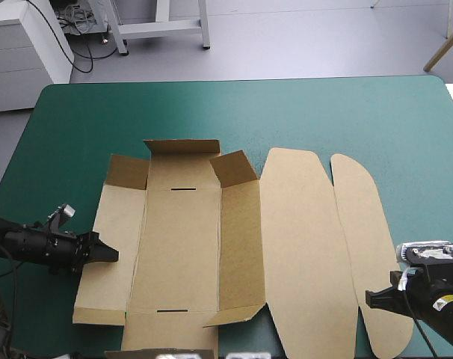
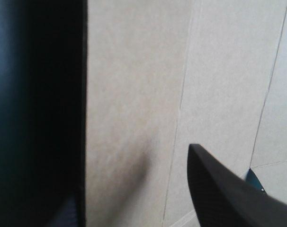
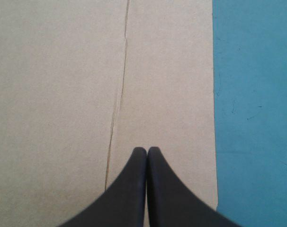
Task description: Fold the box
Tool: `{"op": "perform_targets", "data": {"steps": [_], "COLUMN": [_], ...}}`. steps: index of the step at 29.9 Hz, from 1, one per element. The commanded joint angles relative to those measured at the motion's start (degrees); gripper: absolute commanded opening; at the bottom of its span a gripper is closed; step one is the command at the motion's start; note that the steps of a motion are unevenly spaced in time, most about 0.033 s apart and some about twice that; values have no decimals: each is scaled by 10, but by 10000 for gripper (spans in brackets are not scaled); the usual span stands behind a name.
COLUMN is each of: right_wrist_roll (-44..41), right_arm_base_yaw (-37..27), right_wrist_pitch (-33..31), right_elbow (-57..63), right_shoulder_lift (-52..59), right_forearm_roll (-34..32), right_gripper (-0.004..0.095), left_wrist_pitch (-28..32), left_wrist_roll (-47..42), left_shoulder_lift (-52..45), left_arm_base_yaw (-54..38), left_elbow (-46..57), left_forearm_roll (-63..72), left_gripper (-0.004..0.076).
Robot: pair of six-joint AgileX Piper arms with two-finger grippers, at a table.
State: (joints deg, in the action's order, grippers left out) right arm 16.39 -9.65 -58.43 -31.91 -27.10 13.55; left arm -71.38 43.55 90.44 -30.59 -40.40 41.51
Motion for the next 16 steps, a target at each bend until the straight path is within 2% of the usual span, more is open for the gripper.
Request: {"op": "perform_targets", "data": {"steps": [1, 16], "right_wrist_roll": [2, 0], "right_arm_base_yaw": [0, 0], "right_wrist_pitch": [30, 30], "right_elbow": [-13, -13], "right_shoulder_lift": [-3, -3], "right_forearm_roll": [8, 6], "right_gripper": [-20, -19], "left_wrist_pitch": [-32, -33], "left_wrist_roll": [-4, -11], "left_shoulder_lift": [1, -21], "left_arm_base_yaw": [9, 10], "left_elbow": [14, 39], "left_forearm_roll": [-36, -58], "left_gripper": [380, 346]}}
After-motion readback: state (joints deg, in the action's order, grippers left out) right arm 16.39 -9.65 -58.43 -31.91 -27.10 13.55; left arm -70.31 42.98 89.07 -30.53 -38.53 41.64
